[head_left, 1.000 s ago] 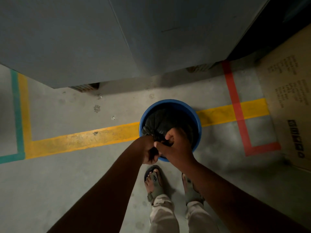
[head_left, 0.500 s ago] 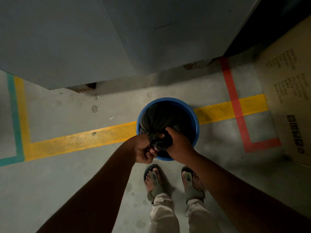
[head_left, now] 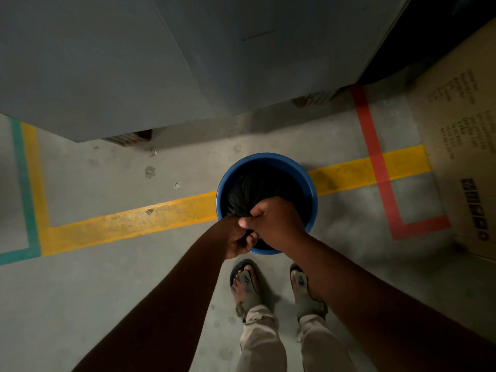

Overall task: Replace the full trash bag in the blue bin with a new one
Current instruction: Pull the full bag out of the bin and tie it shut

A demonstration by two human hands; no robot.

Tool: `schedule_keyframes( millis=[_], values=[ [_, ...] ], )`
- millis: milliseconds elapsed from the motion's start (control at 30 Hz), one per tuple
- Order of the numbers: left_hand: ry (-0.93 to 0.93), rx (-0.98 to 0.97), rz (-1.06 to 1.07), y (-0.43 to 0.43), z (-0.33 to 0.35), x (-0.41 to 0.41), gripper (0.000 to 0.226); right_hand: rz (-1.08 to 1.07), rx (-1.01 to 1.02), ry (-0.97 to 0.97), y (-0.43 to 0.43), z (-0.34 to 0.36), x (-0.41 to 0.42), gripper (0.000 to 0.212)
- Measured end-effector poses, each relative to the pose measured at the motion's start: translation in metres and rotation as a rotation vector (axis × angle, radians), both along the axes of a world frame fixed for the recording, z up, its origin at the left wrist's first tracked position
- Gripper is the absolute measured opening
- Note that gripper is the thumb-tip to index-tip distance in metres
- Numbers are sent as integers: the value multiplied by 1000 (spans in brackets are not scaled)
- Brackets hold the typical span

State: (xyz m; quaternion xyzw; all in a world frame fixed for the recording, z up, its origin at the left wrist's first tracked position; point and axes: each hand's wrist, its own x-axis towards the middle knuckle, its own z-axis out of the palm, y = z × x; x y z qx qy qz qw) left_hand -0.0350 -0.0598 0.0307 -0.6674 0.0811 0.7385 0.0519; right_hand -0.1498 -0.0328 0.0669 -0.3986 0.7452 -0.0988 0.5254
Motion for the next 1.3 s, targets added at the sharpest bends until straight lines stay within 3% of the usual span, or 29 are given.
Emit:
schedule_keyframes(
  millis=[100,267,367,467,600,900,1067,1200,1300],
  values=[
    [-44,-14,50,11,-7,-5,30,23,67,44,-4,-3,-1,10],
    [-6,38,297,27,-10,-10,28,120,116,125,0,-8,1,22],
    [31,-28,345,33,-2,-20,36,146,89,223,10,-7,2,16],
    [104,-53,477,43,-3,-27,40,117,43,261,22,-10,1,29],
    [126,-158,580,52,-10,-26,38,33,-115,179,36,-18,-5,7],
    [153,-121,558,48,-7,-22,20,-118,-187,-55,42,-32,-31,7],
    [250,1,764,38,-3,-18,24,-151,-134,-172,34,-35,-38,13],
    [297,25,817,33,-4,-18,26,-267,13,-358,31,-39,-35,32],
    [279,-60,857,35,-7,-20,22,-109,-132,-162,33,-40,-32,33]
  ],
)
